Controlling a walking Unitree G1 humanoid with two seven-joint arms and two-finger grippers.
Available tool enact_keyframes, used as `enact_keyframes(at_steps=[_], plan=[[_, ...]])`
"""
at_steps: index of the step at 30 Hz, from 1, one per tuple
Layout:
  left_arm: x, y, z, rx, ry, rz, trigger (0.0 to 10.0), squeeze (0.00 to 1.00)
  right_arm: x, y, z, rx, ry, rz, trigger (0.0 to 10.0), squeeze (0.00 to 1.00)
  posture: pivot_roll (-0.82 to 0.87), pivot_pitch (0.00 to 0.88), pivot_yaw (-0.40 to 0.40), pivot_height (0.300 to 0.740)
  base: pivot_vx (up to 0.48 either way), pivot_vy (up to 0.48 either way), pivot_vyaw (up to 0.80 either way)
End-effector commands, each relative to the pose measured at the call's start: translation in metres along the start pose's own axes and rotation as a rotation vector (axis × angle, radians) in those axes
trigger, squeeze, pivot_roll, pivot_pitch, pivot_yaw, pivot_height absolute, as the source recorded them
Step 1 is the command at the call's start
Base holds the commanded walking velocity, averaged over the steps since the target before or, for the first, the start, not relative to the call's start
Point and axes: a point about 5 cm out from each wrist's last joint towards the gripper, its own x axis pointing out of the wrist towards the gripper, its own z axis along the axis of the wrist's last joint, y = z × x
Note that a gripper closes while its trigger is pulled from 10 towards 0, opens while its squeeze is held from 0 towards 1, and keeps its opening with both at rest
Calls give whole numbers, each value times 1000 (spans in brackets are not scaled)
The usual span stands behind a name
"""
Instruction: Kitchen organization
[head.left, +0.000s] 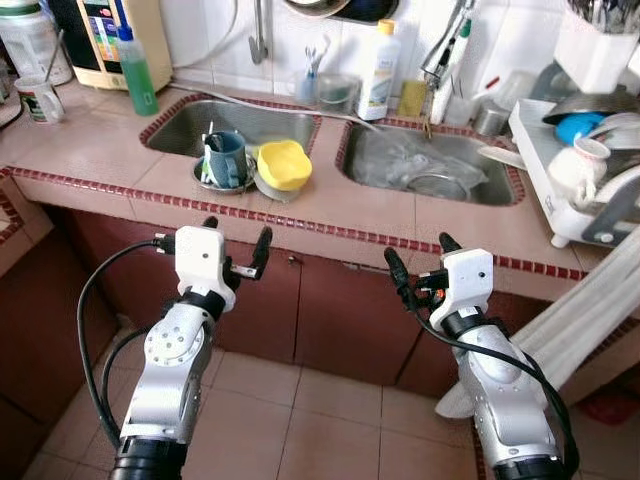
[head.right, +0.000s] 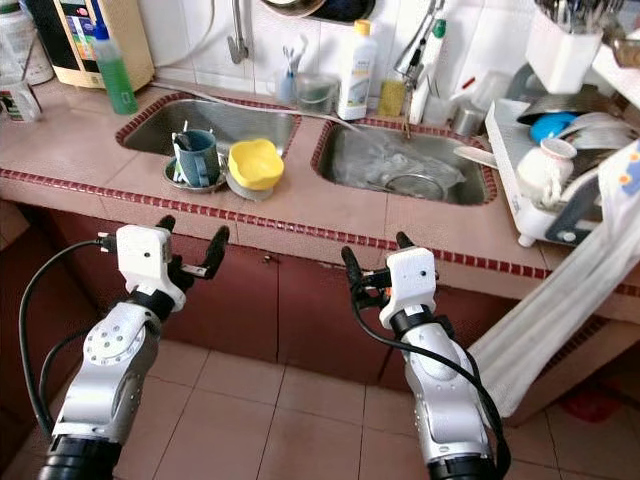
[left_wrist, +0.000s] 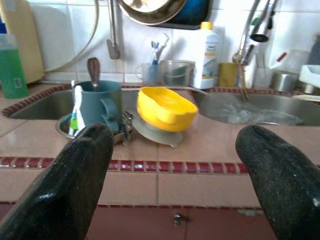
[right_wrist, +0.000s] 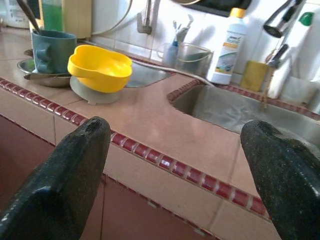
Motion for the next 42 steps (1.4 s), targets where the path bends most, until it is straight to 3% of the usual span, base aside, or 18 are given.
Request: enact_keyframes(at_steps=[1, 26, 42], plan=[[3, -1, 1, -8, 3, -3, 10000, 0, 2, -2, 4, -17, -8, -1, 10000, 0, -30, 0, -56, 740, 334, 0, 0], [3, -6, 0, 0, 9, -20, 10000, 0, 0, -1, 3, -19, -1, 8, 10000, 0, -32, 0, -54, 740, 324, 0, 0], [3, -7, -3, -9, 22, -21, 10000, 0, 2, 1, 4, -13, -4, 20, 10000, 0, -24, 0, -57, 740, 0, 0, 0]])
